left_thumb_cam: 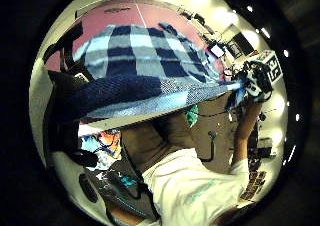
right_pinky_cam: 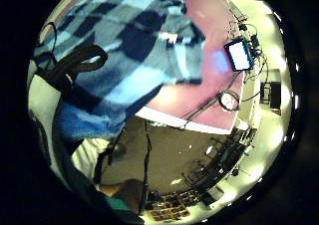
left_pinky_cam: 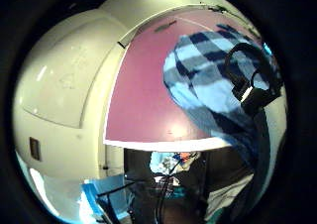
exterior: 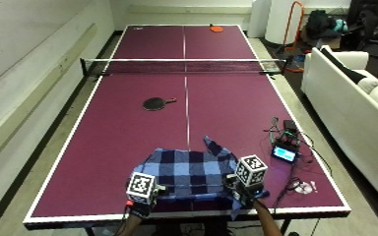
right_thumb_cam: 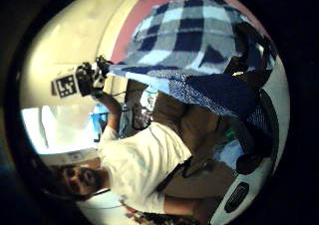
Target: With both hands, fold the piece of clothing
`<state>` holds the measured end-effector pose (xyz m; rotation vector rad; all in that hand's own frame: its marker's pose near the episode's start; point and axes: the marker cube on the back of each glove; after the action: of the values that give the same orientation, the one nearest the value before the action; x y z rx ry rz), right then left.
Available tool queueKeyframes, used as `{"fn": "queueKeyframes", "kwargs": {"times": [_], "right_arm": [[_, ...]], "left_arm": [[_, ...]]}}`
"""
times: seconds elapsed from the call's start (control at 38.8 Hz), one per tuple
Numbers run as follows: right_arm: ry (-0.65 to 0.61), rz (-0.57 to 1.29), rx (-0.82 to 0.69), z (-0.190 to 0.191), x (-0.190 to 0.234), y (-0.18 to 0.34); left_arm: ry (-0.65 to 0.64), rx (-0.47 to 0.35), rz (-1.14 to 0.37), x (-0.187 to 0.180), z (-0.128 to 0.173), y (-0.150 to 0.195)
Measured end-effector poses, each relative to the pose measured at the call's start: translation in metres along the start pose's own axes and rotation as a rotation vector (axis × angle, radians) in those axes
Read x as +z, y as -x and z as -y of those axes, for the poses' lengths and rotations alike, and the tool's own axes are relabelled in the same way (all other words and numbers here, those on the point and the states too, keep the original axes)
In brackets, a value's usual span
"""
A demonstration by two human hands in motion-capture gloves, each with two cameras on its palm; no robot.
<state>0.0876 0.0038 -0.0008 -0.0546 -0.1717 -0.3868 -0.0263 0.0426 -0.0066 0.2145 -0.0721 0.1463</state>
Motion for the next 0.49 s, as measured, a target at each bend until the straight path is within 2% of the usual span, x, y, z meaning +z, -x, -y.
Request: {"fn": "queueKeyframes", "kwargs": {"times": [0.1, 0.18, 0.26, 0.36, 0.41, 0.49], "right_arm": [[0.018, -0.045, 0.041, 0.03, -0.043, 0.001], [0.023, -0.052, 0.082, 0.069, -0.061, -0.003], [0.06, -0.059, 0.165, 0.106, -0.071, -0.008], [0.219, -0.068, 0.323, 0.153, -0.065, -0.015], [0.283, -0.073, 0.364, 0.177, -0.054, -0.023], [0.322, -0.08, 0.419, 0.193, -0.042, -0.03]], "left_arm": [[0.052, -0.014, 0.04, -0.022, 0.029, 0.006], [0.096, -0.048, 0.067, -0.02, 0.069, 0.013], [0.15, -0.084, 0.066, -0.007, 0.114, 0.019], [0.295, -0.124, 0.047, 0.03, 0.167, 0.026], [0.376, -0.142, 0.061, 0.027, 0.171, 0.024], [0.445, -0.156, 0.088, 0.013, 0.158, 0.016]]}}
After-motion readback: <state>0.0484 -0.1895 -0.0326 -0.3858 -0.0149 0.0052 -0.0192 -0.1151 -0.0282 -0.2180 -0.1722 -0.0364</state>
